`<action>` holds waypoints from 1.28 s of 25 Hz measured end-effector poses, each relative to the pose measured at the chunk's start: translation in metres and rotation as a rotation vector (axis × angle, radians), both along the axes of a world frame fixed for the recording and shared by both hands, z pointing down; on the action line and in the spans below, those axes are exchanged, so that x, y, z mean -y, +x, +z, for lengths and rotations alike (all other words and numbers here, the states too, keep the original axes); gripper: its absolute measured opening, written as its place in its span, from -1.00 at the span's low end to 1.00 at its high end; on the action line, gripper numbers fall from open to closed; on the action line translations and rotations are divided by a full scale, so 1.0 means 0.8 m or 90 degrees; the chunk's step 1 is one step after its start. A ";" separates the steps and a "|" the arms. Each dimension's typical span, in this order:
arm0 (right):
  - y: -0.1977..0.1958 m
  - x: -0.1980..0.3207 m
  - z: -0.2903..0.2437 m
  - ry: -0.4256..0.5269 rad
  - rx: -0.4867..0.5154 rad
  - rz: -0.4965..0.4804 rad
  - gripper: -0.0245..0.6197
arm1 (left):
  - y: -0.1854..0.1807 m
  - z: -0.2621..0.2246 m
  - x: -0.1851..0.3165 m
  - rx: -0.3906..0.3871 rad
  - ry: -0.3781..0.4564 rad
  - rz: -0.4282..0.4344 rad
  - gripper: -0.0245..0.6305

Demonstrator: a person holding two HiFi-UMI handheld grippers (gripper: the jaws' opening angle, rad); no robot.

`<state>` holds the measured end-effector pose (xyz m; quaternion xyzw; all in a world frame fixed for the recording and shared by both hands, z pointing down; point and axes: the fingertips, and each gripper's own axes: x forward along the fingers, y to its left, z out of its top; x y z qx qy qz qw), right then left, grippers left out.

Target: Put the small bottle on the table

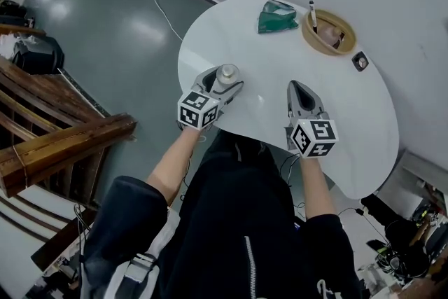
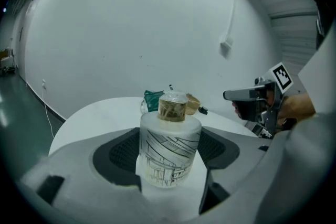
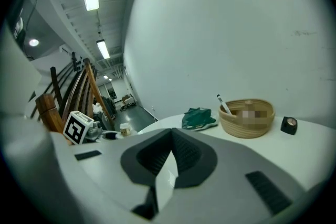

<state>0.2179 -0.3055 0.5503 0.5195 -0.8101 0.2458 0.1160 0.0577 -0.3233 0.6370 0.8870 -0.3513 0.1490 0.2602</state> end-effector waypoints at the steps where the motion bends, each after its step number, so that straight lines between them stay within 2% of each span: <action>1: 0.003 0.000 0.002 -0.003 -0.002 0.002 -0.92 | 0.001 0.011 0.000 0.013 -0.001 0.005 0.11; 6: 0.019 -0.004 0.006 -0.011 -0.014 0.021 -0.92 | 0.009 0.051 0.012 0.050 -0.013 0.022 0.11; 13: 0.044 -0.013 0.008 -0.022 -0.022 0.053 -0.92 | 0.017 0.075 0.037 0.091 0.005 0.037 0.11; 18: 0.051 -0.018 0.014 -0.030 -0.020 0.071 -0.92 | 0.018 0.090 0.031 0.118 0.004 0.056 0.11; 27: 0.044 -0.012 0.020 -0.034 -0.011 0.082 -0.92 | 0.017 0.106 0.016 0.120 0.003 0.070 0.11; 32: 0.044 -0.010 0.022 -0.038 -0.011 0.084 -0.92 | 0.016 0.114 0.013 0.143 0.011 0.087 0.10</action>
